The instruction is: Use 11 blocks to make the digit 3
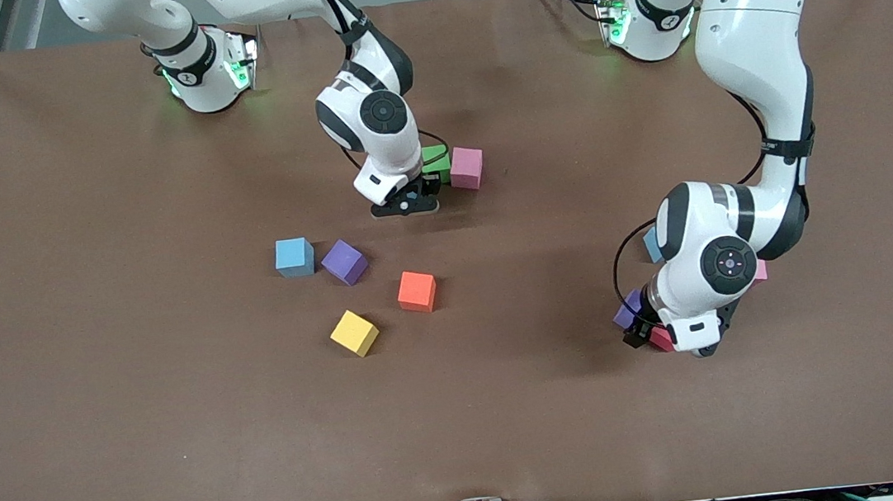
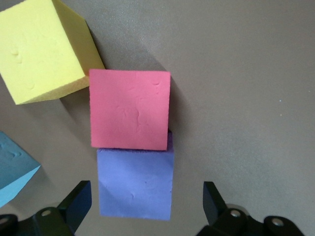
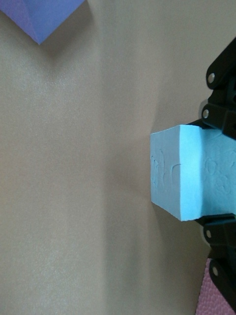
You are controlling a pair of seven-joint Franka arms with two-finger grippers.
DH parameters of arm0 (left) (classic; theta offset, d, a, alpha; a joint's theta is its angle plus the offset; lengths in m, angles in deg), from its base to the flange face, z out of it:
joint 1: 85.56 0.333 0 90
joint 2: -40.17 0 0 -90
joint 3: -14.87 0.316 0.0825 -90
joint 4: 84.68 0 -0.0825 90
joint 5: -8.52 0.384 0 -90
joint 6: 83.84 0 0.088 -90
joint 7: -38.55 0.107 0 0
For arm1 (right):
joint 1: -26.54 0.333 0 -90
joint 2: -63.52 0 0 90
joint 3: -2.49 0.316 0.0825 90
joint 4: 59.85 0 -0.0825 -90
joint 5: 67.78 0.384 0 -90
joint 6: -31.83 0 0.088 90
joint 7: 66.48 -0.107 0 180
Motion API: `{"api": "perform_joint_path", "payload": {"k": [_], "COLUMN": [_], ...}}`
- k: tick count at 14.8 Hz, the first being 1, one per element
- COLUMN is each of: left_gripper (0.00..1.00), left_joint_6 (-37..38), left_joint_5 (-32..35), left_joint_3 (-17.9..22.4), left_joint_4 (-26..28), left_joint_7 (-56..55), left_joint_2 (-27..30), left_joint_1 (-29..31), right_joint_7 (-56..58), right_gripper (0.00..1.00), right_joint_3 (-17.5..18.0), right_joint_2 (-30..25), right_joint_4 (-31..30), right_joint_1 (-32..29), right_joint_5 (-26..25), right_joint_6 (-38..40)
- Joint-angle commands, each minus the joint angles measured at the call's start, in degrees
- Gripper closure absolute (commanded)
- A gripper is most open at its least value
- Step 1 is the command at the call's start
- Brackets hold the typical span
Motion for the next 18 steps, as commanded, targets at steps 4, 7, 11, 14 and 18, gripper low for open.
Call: {"api": "perform_joint_path", "payload": {"k": [4,7,11,14,18], "left_gripper": [0.00,0.00,0.00,0.09,0.48], "left_joint_6": [-4.5,-4.8,-4.7,-4.8,-4.7], "left_joint_5": [-0.3,-0.3,-0.3,0.8,1.1], "left_joint_3": [0.4,0.4,0.5,0.4,0.5], "left_joint_4": [3.1,3.5,3.4,3.4,3.4], "left_joint_7": [-0.5,-0.5,-0.3,-0.1,-0.2], "left_joint_2": [0.4,0.4,-0.1,-0.2,-0.2], "left_joint_1": [-0.4,-0.4,-0.4,-0.4,-0.4], "right_joint_7": [1.0,1.2,1.4,1.4,1.4], "right_gripper": [0.87,0.88,0.87,0.88,0.87], "right_joint_3": [0.0,0.0,0.0,0.0,0.0], "right_joint_2": [1.0,1.0,1.0,1.0,1.0], "right_joint_4": [-0.2,-0.2,-0.2,-0.2,-0.1], "right_joint_1": [0.2,0.3,0.9,1.4,1.6], "right_joint_5": [0.1,0.1,0.1,0.1,0.1], "right_joint_6": [0.3,0.3,0.3,0.3,0.3]}}
